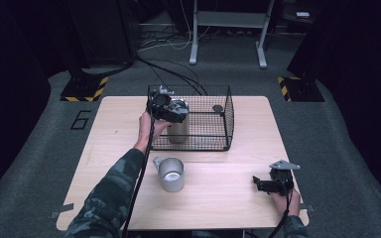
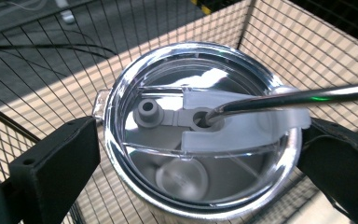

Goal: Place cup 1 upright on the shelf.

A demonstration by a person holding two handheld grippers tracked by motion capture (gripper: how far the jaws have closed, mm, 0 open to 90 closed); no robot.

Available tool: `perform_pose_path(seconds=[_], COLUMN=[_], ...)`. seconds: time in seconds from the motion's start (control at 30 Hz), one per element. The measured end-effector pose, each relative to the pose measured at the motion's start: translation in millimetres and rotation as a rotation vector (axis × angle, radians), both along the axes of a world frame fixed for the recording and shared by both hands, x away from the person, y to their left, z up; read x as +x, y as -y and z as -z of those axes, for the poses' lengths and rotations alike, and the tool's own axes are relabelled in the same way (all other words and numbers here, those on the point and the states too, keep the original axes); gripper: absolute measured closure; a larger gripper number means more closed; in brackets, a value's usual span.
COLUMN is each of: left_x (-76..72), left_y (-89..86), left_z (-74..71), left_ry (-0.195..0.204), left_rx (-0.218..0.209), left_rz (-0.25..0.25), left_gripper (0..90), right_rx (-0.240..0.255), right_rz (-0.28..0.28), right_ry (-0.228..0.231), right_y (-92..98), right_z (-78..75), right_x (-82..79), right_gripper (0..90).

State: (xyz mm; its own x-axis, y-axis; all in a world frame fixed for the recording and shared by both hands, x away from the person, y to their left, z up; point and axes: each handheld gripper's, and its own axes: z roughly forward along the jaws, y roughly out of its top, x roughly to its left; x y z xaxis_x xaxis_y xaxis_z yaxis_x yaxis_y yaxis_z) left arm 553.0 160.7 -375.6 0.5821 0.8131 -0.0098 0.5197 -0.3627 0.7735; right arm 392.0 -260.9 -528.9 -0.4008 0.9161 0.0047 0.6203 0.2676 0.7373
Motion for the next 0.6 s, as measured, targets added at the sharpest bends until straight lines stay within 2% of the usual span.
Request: perform_pose_path(seconds=[0.13, 0.17, 0.3, 0.5, 0.53, 0.6], left_x=[-9.0, -11.7, -23.9, -49.4, -54.1, -63.4], left_y=[-5.5, -6.0, -9.9, -15.7, -17.6, -24.3], left_z=[-6.1, -9.0, -21.1, -35.1, -35.7, -37.5], left_ry=[0.009, 0.014, 0.034, 0.064, 0.068, 0.071], left_rx=[-0.003, -0.018, -0.032, -0.017, -0.032, -0.028], left_rz=[0.003, -0.004, 0.012, 0.053, 0.050, 0.059], left_gripper=[0.1, 0.1, 0.1, 0.1, 0.1, 0.1], right_rx=[0.000, 0.000, 0.000, 0.000, 0.000, 0.000], right_rz=[0.002, 0.002, 0.002, 0.002, 0.002, 0.002], right_ry=[0.000, 0.000, 0.000, 0.000, 0.000, 0.000], right_y=[-0.2, -0.2, -0.1, -0.1, -0.1, -0.1], right_z=[0.0, 0.0, 0.0, 0.0, 0.0, 0.0], right_x=[-0.2, -0.2, -0.2, -0.1, 0.0, -0.1], right_gripper=[9.5, 9.5, 9.5, 9.5, 9.5, 9.5])
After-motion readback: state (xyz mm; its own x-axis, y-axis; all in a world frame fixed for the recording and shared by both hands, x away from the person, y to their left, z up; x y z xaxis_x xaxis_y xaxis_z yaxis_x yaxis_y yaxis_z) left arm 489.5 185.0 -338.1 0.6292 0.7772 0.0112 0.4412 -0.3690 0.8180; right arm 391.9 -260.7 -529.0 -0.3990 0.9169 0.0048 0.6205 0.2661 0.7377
